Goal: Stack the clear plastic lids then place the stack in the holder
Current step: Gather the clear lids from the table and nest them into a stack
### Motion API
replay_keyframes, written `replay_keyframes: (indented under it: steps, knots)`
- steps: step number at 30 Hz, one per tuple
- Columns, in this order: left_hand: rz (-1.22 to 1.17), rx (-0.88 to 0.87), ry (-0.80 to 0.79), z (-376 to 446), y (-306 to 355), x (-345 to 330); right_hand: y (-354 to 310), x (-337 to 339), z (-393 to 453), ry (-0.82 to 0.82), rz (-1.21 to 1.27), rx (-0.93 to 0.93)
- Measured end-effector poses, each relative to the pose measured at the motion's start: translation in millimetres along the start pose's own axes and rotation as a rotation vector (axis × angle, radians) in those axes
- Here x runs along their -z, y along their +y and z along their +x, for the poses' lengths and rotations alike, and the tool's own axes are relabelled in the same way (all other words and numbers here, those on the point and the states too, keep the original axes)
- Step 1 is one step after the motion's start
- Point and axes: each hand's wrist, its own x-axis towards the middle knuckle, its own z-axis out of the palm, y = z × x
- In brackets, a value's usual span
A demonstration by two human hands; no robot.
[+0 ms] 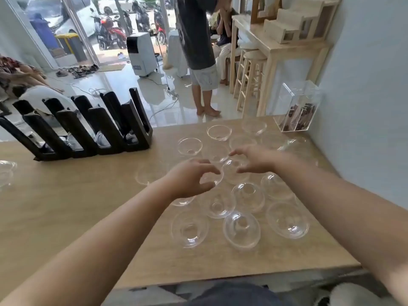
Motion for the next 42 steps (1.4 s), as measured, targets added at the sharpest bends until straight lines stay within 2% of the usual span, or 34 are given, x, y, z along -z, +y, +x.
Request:
replay_keyframes:
  steps: [4, 10, 13, 15, 20, 24, 27, 30, 32, 34, 38, 42]
  knots:
    - [0.030, -0.084, -0.088, -27, 13, -38, 15, -26, -23, -0.011, -0.072, 0.047]
    - [0.194, -0.103, -0.077, -37, 19, -75, 24, -54, -33, -0.074, -0.259, -0.001]
    - [0.176, -0.103, -0.057, -39, 21, -85, 29, -65, -36, -0.078, -0.291, -0.022]
    - [0.161, -0.112, -0.004, -40, 21, -90, 32, -73, -36, -0.077, -0.317, -0.034]
    - [-0.002, -0.090, 0.305, -41, 22, -85, 37, -82, -36, -0.069, -0.296, -0.060]
    - [-0.363, 0.085, 0.494, -53, 38, -61, 40, -86, -39, -0.048, -0.243, -0.080]
    - [-0.870, 0.335, 0.608, -60, 59, -50, 43, -83, -43, 0.014, -0.157, -0.098]
    - [-1.488, 0.586, 0.627, -66, 73, -52, 40, -72, -44, 0.097, -0.028, -0.106]
    - [-1.682, 0.757, 0.582, -71, 79, -62, 40, -64, -48, 0.143, 0.061, -0.096]
    - [-1.748, 0.866, 0.523, -76, 85, -75, 43, -56, -55, 0.197, 0.168, -0.089]
    - [-1.686, 0.925, 0.428, -74, 95, -98, 39, -39, -79, 0.288, 0.301, -0.098]
    - [-1.478, 0.968, 0.298, -70, 95, -111, 22, -43, -101, 0.177, 0.278, -0.021]
